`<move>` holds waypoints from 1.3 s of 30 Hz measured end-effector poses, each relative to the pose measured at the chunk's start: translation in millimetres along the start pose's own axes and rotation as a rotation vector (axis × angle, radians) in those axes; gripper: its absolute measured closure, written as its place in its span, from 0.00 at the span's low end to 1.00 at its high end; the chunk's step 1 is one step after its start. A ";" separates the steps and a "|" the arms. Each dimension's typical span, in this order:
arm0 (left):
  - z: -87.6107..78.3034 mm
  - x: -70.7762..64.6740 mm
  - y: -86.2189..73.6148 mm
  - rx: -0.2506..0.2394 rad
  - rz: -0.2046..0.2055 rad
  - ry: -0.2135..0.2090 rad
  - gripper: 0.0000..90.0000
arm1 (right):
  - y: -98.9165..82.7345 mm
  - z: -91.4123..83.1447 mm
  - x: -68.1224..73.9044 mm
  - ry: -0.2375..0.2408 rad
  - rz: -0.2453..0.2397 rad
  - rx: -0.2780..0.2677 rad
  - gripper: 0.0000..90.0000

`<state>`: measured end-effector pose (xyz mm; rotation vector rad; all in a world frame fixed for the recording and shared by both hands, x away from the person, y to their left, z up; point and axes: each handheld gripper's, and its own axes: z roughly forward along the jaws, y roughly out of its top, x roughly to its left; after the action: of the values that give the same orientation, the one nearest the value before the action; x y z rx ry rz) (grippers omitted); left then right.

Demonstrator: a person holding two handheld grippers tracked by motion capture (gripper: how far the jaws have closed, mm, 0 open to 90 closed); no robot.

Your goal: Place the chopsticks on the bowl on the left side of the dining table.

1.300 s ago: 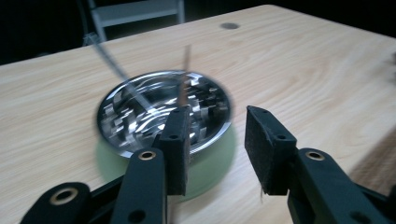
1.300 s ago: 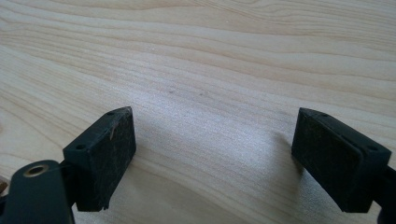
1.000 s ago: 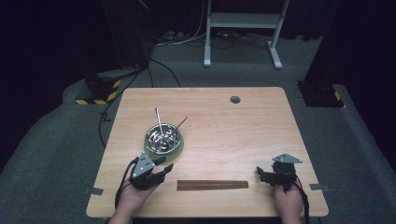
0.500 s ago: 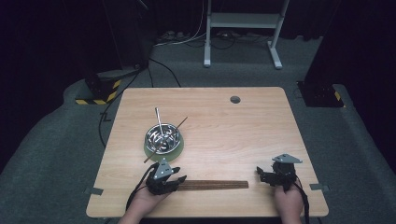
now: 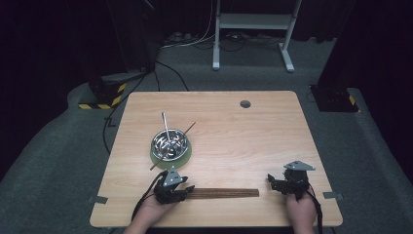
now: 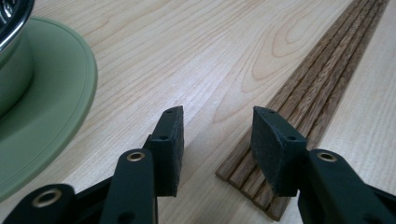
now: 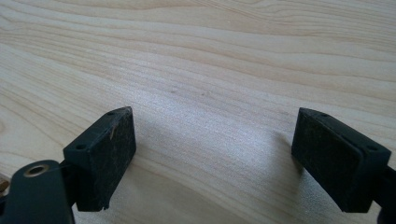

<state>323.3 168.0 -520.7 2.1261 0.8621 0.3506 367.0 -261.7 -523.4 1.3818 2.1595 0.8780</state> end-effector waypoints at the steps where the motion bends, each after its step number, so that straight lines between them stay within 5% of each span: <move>1: -0.1 0.2 -0.3 0.000 -0.003 0.001 0.60 | 0.0 0.0 0.0 0.000 -0.001 0.000 0.15; 16: -2.4 11.0 -4.9 0.012 -0.032 0.083 0.63 | 0.0 0.0 0.0 0.000 0.000 0.000 0.15; 23: 3.0 7.0 -2.8 0.009 -0.006 0.061 0.65 | 0.2 -0.2 0.4 0.003 0.004 0.002 0.15; 39: 2.6 4.9 -2.4 0.011 0.021 -0.018 0.90 | 0.2 -0.2 0.6 0.005 0.003 0.002 0.15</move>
<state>327.0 170.9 -524.4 2.1462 0.8340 0.3381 366.7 -261.2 -523.1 1.3863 2.1634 0.8816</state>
